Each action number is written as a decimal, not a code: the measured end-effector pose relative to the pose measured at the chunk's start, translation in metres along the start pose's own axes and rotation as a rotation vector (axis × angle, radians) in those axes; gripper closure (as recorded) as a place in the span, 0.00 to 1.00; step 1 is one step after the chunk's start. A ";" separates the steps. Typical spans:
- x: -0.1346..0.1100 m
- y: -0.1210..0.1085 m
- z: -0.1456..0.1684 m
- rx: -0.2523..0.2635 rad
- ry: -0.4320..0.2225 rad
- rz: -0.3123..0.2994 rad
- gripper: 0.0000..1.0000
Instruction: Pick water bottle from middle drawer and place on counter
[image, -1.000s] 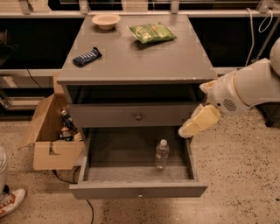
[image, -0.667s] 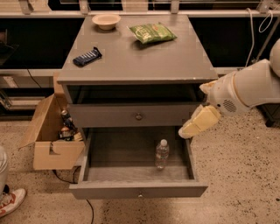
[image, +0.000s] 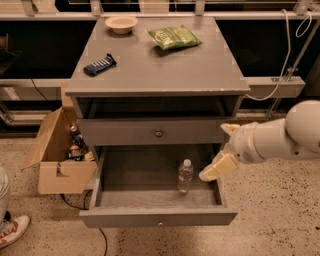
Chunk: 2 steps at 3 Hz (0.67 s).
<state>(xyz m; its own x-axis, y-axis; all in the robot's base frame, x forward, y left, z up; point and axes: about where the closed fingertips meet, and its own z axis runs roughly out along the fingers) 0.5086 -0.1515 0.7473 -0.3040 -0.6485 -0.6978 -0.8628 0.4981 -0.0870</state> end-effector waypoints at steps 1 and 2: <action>0.048 -0.005 0.050 0.015 -0.094 0.012 0.00; 0.081 -0.009 0.083 0.018 -0.151 0.044 0.00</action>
Offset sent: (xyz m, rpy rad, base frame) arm 0.0284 -0.0225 -0.1513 0.2006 -0.0986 -0.0683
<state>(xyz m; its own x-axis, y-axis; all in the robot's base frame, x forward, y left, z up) 0.5257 -0.1610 0.6319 -0.2761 -0.5324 -0.8002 -0.8422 0.5352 -0.0655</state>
